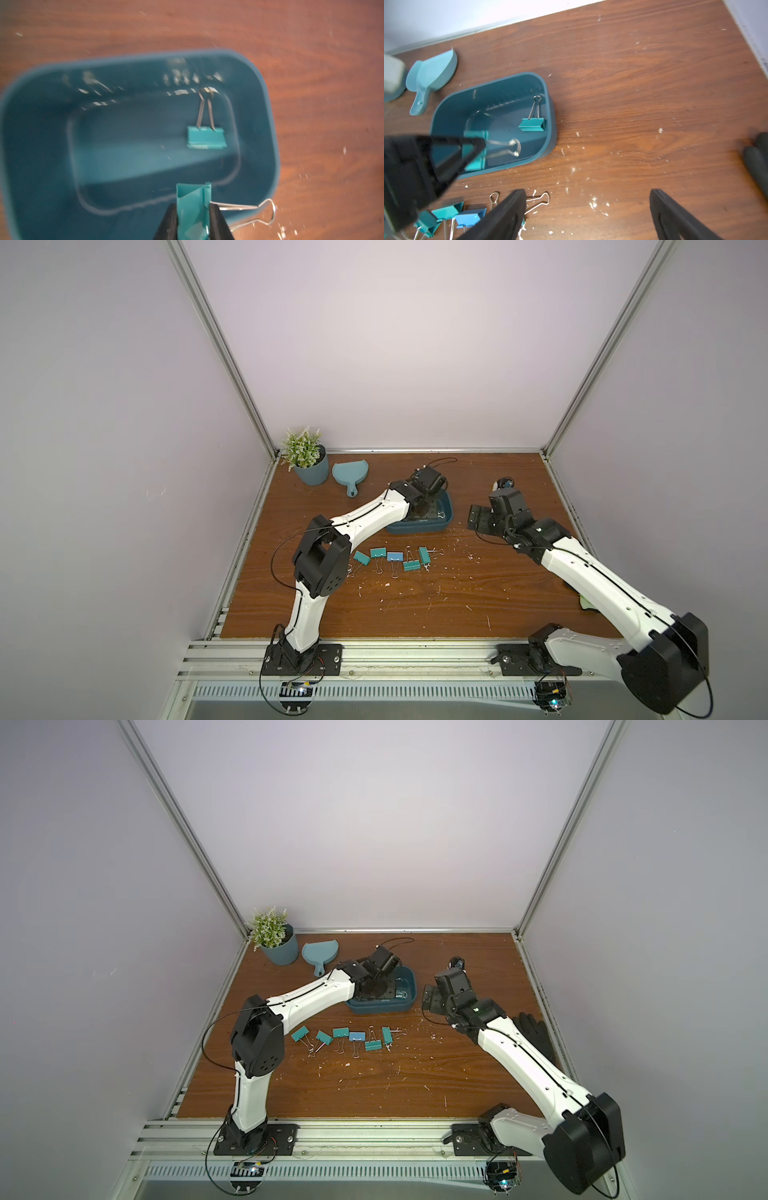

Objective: Take out the binder clips from the storage box
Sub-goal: Place the binder clip at the center of the board.

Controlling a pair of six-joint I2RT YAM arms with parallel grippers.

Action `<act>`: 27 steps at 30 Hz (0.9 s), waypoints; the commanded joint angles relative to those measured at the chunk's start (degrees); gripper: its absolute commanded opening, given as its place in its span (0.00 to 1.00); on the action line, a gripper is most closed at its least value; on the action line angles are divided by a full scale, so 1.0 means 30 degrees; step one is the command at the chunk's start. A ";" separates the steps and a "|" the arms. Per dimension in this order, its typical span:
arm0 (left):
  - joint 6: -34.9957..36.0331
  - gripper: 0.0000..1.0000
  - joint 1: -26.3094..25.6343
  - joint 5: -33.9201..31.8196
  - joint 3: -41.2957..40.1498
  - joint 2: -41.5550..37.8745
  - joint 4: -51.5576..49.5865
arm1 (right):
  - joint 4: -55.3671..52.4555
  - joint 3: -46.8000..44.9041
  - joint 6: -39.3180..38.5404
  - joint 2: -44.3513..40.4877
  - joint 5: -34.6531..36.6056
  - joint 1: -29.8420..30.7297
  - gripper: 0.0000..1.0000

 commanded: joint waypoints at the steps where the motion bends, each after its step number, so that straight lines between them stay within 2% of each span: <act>1: -0.0314 0.24 -0.1306 -0.0409 -0.0628 -0.0238 -0.0362 | -0.1071 -0.0556 0.1158 -0.2051 0.1435 -0.0167 0.99; 5: -0.0549 0.23 -0.2379 0.0024 -0.1335 0.0143 0.0322 | -0.1647 -0.1307 0.1420 -0.3919 0.1286 -0.0210 0.99; 10: -0.0895 0.23 -0.3215 0.0438 -0.2386 0.0540 0.1140 | -0.2374 -0.1408 0.1350 -0.4698 0.1239 -0.0239 0.99; 17: -0.1140 0.24 -0.3373 0.0753 -0.3628 0.0910 0.2080 | -0.2482 -0.1614 0.1293 -0.4884 0.0785 -0.0210 0.99; 20: -0.1090 0.27 -0.3377 0.0815 -0.3704 0.1135 0.2226 | -0.2294 -0.1583 0.1223 -0.4751 0.0554 -0.0222 0.99; 21: -0.1083 0.29 -0.3378 0.0877 -0.3704 0.1187 0.2217 | -0.2263 -0.1548 0.1197 -0.4685 0.0560 -0.0218 0.99; 23: -0.1024 0.40 -0.3380 0.0843 -0.3704 0.1171 0.2217 | -0.2181 -0.1426 0.1173 -0.4508 0.0567 -0.0221 0.99; 27: -0.1055 0.57 -0.3253 0.0388 -0.3762 0.0467 0.2190 | -0.1957 -0.1120 0.1058 -0.3804 0.0331 -0.0215 0.99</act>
